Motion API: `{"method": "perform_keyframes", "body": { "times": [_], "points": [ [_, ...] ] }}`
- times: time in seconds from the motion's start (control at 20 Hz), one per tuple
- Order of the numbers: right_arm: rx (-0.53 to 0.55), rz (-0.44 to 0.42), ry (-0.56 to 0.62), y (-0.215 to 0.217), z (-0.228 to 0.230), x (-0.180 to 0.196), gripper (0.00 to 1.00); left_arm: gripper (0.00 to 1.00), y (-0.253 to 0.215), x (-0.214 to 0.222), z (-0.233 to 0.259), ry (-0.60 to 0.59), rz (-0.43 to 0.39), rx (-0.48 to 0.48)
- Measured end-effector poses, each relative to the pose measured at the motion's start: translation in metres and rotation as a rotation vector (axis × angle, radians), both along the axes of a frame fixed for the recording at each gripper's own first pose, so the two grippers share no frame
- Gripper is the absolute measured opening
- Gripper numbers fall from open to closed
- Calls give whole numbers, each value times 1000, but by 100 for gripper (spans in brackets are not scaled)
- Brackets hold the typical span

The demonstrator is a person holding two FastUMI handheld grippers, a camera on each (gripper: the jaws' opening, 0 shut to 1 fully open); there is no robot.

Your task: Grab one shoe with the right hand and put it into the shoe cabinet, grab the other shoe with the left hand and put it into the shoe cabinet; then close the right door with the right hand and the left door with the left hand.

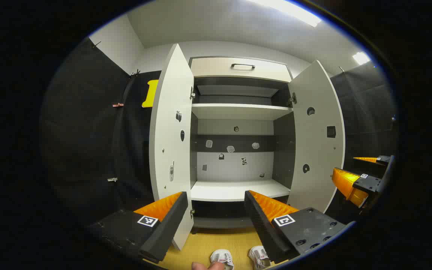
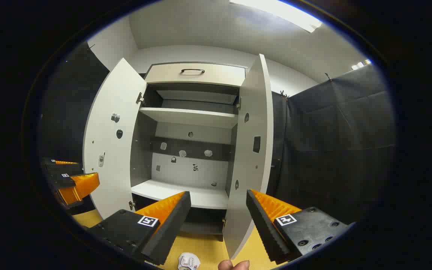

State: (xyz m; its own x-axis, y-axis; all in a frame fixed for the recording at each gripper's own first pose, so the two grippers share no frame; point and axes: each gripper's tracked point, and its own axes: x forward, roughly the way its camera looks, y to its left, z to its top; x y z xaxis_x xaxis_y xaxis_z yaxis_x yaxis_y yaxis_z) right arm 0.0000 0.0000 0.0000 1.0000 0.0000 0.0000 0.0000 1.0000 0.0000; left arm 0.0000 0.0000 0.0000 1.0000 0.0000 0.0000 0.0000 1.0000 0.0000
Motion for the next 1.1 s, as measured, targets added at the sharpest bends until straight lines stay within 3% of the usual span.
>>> {"method": "perform_keyframes", "body": {
  "times": [0.55, 1.1],
  "points": [
    [1, -12, -7, -4, 1, -1, 97, 96, -1, 1, -2, 5, 1, 16],
    [44, 66, 81, 16, -21, -2, 97, 96, 4, -1, -5, 5, 11, 27]
  ]
}}
